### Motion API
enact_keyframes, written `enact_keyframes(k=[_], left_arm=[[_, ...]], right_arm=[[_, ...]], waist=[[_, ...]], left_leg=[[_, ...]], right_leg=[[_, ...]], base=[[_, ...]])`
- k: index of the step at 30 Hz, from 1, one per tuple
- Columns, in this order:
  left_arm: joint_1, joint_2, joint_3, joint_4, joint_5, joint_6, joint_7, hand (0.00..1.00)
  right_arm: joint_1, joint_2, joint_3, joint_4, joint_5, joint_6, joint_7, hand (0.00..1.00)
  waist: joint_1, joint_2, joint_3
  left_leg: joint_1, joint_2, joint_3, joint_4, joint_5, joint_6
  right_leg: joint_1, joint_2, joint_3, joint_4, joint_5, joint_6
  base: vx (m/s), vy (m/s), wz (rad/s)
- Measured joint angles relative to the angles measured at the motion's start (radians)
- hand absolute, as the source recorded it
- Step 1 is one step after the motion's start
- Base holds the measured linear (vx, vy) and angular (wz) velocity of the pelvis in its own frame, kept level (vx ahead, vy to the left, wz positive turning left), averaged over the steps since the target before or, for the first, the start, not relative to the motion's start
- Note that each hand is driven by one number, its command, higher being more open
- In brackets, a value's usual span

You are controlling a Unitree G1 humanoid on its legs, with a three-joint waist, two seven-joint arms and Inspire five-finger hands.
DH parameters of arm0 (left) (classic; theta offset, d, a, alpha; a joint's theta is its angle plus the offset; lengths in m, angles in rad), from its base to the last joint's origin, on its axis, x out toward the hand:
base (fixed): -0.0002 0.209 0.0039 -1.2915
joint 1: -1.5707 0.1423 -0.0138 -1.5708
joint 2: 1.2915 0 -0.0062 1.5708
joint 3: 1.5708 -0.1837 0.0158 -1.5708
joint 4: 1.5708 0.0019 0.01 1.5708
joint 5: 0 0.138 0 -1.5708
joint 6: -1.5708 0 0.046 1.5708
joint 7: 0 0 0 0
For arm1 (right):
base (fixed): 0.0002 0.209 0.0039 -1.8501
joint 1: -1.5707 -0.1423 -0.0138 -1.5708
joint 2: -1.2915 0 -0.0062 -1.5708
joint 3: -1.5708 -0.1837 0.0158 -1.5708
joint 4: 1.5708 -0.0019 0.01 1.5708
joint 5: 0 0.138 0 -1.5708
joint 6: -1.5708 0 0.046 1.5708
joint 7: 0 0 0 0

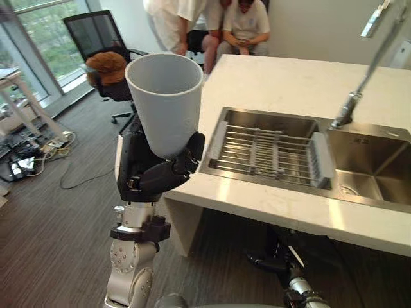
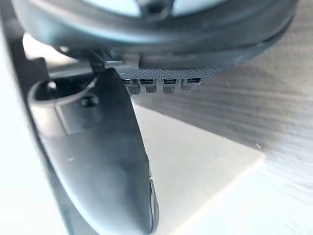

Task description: Walk over to the sink, pick up the cup, carry it to the dishwasher, place the cup inside the dishwasher, then close the dishwasher door

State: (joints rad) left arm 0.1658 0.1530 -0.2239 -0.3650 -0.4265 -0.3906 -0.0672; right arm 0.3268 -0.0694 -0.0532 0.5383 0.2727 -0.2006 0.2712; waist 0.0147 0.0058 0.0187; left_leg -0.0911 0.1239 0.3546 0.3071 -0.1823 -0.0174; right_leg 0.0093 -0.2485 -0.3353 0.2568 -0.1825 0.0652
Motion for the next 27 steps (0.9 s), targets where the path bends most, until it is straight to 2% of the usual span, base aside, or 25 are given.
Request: enact_keyframes(k=[2,4,7,9,11,13,15,17,19,20,21,23,24,25,26,27], left_arm=[[0.001,0.013,0.002,0.079,-0.008,0.008,0.004,0.0],[0.001,0.01,-0.005,0.127,-0.008,0.018,0.005,0.0],[-0.001,0.017,-0.018,0.132,-0.007,0.022,0.029,0.0],[-0.014,0.012,-0.045,0.131,0.004,0.043,0.066,0.0],[-0.033,-0.004,-0.044,0.128,0.019,0.053,0.091,0.0],[-0.036,-0.014,-0.035,0.124,0.024,0.057,0.108,0.0],[-0.035,-0.014,-0.01,0.107,0.027,0.057,0.132,0.0],[-0.034,-0.015,0.016,0.097,0.035,0.057,0.152,0.0],[-0.032,-0.015,0.028,0.097,0.034,0.049,0.179,0.0],[-0.032,-0.015,0.028,0.098,0.034,0.045,0.188,0.0],[-0.032,-0.015,0.027,0.1,0.034,0.044,0.193,0.0],[-0.031,-0.014,0.016,0.106,0.035,0.037,0.194,0.0],[-0.03,-0.012,0.011,0.109,0.034,0.035,0.194,0.0],[-0.027,-0.008,0.004,0.111,0.035,0.035,0.194,0.0],[-0.004,-0.015,-0.008,0.119,0.036,0.035,0.191,0.0],[0.026,-0.029,-0.023,0.121,0.036,0.034,0.19,0.0]], right_arm=[[-0.01,0.025,0.002,0.021,0.0,-0.001,0.007,1.0],[-0.025,0.023,0.001,0.051,0.0,-0.001,0.007,1.0],[-0.055,0.018,0.002,0.091,0.0,0.0,-0.001,1.0],[-0.055,-0.023,0.001,0.097,0.0,0.0,-0.006,1.0],[-0.062,-0.05,0.001,0.097,0.0,0.001,-0.008,1.0],[-0.061,-0.076,0.002,0.097,-0.001,0.003,-0.009,1.0],[-0.062,-0.078,0.003,0.095,-0.003,0.003,-0.009,1.0],[-0.059,-0.07,0.023,0.095,-0.003,0.003,-0.007,1.0],[-0.054,-0.055,0.068,0.087,-0.004,0.003,0.017,1.0],[-0.054,-0.05,0.083,0.079,-0.004,0.003,0.028,1.0],[-0.053,-0.048,0.092,0.071,-0.004,0.003,0.036,1.0],[-0.051,-0.039,0.115,0.017,-0.004,0.003,0.047,1.0],[-0.049,-0.038,0.12,0.001,-0.004,0.003,0.047,1.0],[-0.048,-0.034,0.123,-0.02,-0.004,0.003,0.048,1.0],[-0.049,-0.036,0.129,-0.031,-0.004,0.004,0.047,1.0],[-0.048,-0.046,0.137,-0.047,-0.004,0.009,0.047,1.0]], waist=[[-0.004,-0.017,-0.008],[-0.004,-0.018,-0.012],[-0.002,-0.015,-0.01],[-0.005,-0.006,-0.005],[-0.009,0.012,0.017],[-0.011,0.02,0.024],[-0.012,0.008,0.048],[-0.013,0.001,0.062],[-0.017,0.005,0.073],[-0.015,0.004,0.077],[-0.016,0.01,0.08],[-0.032,0.002,0.076],[-0.036,-0.004,0.073],[-0.047,-0.017,0.073],[-0.053,-0.016,0.072],[-0.04,-0.003,0.065]], left_leg=[[0.008,-0.051,-0.026,-0.053,0.031,0.02],[0.007,-0.073,-0.05,-0.06,0.036,0.028],[-0.007,-0.076,-0.056,-0.052,0.041,0.033],[-0.01,-0.074,-0.07,-0.032,0.035,0.031],[-0.015,-0.07,-0.091,-0.007,0.016,0.037],[-0.01,-0.077,-0.111,-0.001,-0.002,0.047],[0.006,-0.108,-0.144,0.01,-0.007,0.058],[0.02,-0.132,-0.19,0.013,-0.004,0.075],[0.019,-0.14,-0.268,0.004,0.005,0.077],[0.019,-0.14,-0.295,-0.006,0.009,0.076],[0.017,-0.141,-0.319,-0.012,0.014,0.075],[-0.014,-0.147,-0.411,-0.016,0.03,0.056],[-0.028,-0.157,-0.439,-0.01,0.032,0.047],[-0.042,-0.173,-0.474,0.008,0.028,0.034],[-0.047,-0.176,-0.509,0.025,0.017,0.016],[-0.048,-0.163,-0.539,0.036,0.014,0.002]], right_leg=[[0.014,0.006,0.006,-0.048,0.025,0.007],[0.039,0.0,0.003,-0.072,0.049,0.023],[0.042,0.003,0.002,-0.093,0.069,0.036],[0.044,0.003,-0.001,-0.067,0.07,0.035],[0.03,-0.004,-0.001,0.016,0.064,0.026],[-0.014,-0.035,0.002,0.149,0.058,0.016],[-0.063,-0.087,0.028,0.328,0.059,0.009],[-0.098,-0.099,0.094,0.438,0.074,-0.022],[-0.102,-0.019,0.167,0.39,-0.041,-0.008],[-0.105,0.019,0.185,0.339,-0.064,-0.007],[-0.109,0.05,0.208,0.293,-0.071,-0.008],[-0.143,0.149,0.348,0.155,-0.073,-0.006],[-0.146,0.163,0.39,0.123,-0.073,-0.006],[-0.148,0.17,0.419,0.108,-0.039,0.005],[-0.144,0.175,0.392,0.123,-0.036,-0.008],[-0.125,0.185,0.351,0.122,-0.039,-0.021]], base=[[-0.04,0.133,0.66],[-0.02,0.097,0.45],[-0.01,0.026,0.1],[-0.02,-0.013,0.12],[-0.1,0.043,0.25],[-0.09,0.059,0.38],[-0.05,0.062,0.56],[0.0,0.007,0.76],[0.04,-0.079,0.98],[0.03,-0.093,0.84],[0.03,-0.117,0.88],[0.05,-0.172,1.2],[0.06,-0.209,1.29],[0.13,-0.245,1.19],[0.21,-0.297,1.14],[0.22,-0.25,0.84]])
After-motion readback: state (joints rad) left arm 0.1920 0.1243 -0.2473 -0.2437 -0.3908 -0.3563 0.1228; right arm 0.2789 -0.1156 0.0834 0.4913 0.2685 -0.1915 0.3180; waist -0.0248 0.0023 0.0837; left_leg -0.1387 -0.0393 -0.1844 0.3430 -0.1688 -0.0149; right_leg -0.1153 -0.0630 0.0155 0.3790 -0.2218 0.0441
